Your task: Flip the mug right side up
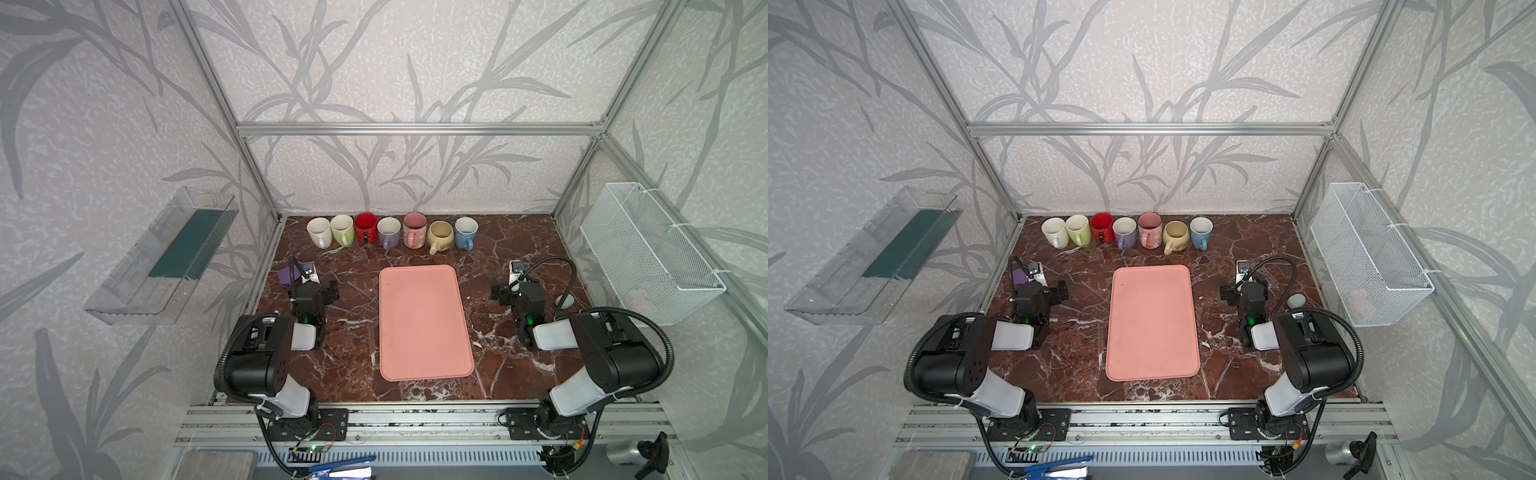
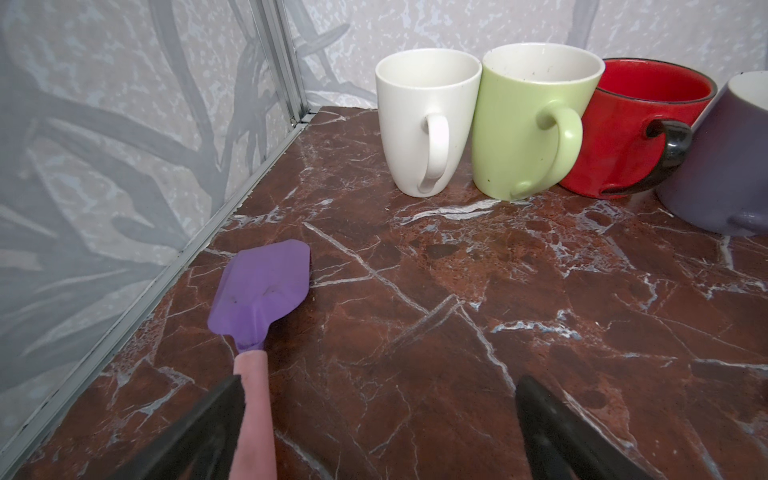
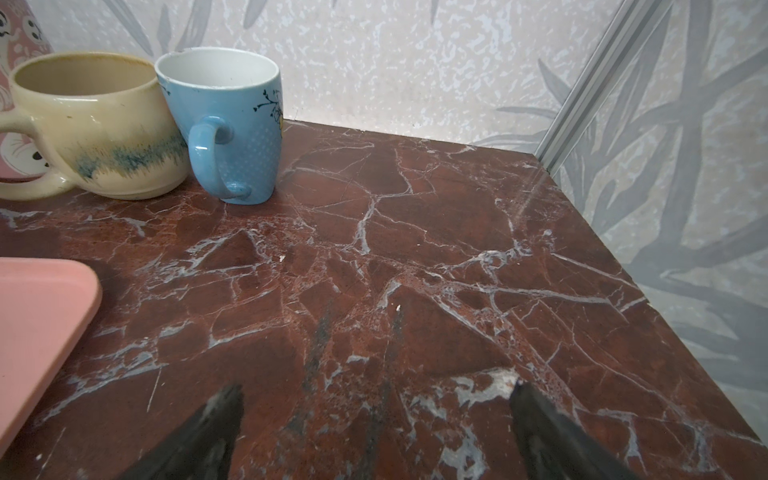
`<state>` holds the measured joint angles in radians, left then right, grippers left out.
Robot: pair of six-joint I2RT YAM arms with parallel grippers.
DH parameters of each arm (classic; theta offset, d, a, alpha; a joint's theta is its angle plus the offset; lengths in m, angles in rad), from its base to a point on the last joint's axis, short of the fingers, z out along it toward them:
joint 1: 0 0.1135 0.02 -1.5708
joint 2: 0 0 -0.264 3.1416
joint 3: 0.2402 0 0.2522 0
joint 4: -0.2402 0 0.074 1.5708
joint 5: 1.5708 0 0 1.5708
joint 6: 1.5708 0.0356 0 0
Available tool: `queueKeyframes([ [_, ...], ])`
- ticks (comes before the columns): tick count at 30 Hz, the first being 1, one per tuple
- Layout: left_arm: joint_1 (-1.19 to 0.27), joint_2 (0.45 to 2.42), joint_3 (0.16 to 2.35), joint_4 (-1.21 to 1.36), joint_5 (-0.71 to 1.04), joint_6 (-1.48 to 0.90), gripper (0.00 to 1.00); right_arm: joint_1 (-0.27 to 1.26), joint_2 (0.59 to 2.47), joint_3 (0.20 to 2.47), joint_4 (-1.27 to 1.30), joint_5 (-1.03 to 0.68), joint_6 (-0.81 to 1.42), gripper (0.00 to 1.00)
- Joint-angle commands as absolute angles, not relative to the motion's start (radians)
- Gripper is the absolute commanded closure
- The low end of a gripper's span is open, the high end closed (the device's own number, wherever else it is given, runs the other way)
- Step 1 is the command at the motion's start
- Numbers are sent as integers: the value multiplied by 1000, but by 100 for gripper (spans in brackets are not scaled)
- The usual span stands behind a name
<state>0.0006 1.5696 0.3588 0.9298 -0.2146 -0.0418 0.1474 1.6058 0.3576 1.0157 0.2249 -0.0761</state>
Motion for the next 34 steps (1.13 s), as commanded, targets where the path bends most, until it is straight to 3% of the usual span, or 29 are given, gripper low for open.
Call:
queueKeyframes([
  [1, 5, 1569, 371, 959, -213, -38, 1, 149, 1593, 358, 1023, 221, -69, 1],
  [34, 2, 1571, 371, 959, -214, -37, 1, 155, 1595, 360, 1022, 219, -78, 1],
])
